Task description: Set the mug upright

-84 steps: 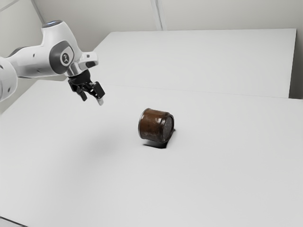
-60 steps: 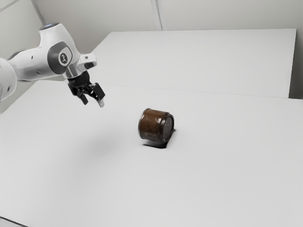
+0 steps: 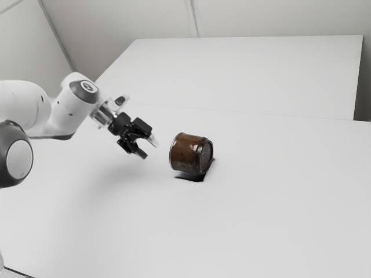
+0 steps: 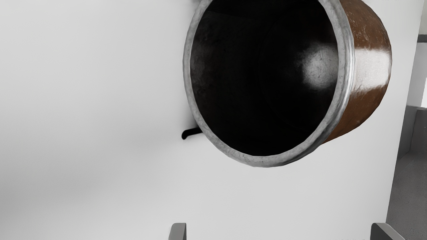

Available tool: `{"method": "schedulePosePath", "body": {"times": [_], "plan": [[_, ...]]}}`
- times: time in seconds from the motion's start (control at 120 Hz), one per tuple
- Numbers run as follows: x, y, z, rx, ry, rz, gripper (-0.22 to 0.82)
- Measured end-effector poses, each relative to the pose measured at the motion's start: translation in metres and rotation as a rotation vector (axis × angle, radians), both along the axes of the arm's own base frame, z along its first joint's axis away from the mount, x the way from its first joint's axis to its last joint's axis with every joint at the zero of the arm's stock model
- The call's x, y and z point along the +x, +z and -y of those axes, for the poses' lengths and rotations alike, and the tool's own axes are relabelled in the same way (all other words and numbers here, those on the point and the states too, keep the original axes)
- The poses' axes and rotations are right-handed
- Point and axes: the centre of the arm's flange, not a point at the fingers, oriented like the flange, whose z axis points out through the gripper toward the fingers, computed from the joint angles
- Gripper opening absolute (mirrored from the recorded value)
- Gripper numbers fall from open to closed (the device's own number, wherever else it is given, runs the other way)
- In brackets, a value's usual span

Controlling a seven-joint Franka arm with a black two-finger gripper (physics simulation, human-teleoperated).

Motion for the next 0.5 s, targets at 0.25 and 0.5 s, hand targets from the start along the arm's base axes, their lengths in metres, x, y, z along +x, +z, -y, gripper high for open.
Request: {"method": "schedulePosePath", "body": {"times": [0.25, 0.5], "plan": [[0.023, -0.023, 0.014, -0.149, 0.007, 0.07, 0.6], [0.032, -0.028, 0.025, -0.19, 0.061, 0.147, 0.6]]}}
